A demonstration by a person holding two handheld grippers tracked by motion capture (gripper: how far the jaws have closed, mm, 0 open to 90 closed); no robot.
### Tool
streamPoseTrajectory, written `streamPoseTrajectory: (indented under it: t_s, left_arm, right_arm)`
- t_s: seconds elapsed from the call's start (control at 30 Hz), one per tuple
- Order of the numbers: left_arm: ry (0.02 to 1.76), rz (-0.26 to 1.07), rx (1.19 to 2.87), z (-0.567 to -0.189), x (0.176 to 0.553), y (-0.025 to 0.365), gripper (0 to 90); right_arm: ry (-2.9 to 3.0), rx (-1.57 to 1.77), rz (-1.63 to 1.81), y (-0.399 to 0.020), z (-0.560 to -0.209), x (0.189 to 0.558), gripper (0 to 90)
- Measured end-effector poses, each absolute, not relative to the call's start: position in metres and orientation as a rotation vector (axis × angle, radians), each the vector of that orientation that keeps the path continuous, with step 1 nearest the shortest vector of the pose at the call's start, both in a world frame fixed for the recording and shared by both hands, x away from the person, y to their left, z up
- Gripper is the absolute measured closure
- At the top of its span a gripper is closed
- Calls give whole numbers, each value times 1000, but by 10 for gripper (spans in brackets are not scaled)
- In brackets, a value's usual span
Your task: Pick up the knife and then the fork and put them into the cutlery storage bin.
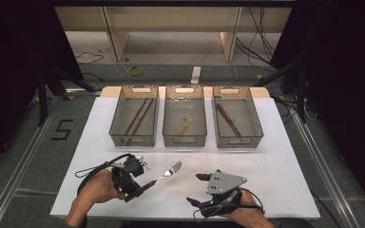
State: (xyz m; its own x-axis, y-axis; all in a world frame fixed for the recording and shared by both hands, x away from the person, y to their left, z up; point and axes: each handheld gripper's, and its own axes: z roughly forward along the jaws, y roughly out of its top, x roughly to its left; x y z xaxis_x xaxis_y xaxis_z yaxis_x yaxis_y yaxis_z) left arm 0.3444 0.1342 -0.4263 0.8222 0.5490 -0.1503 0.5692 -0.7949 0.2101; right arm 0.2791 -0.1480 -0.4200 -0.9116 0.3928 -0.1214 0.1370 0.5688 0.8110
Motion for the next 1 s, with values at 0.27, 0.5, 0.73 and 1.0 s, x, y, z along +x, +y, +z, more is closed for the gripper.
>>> streamPoseTrajectory:
  t_s: [0.27,0.5,0.73,1.0]
  left_arm:
    - [756,-122,2779,-416,346,104,758]
    - [693,-124,2791,-412,345,86,758]
    - [646,-142,2818,-412,345,71,757]
    - [579,-155,2845,-409,343,58,758]
  right_arm:
    - [2511,240,1092,-120,-429,276,290]
    - [2448,101,958,-103,-437,274,304]
    - [2417,8,846,-91,-445,271,353]
    - [2371,-100,717,-86,-453,270,466]
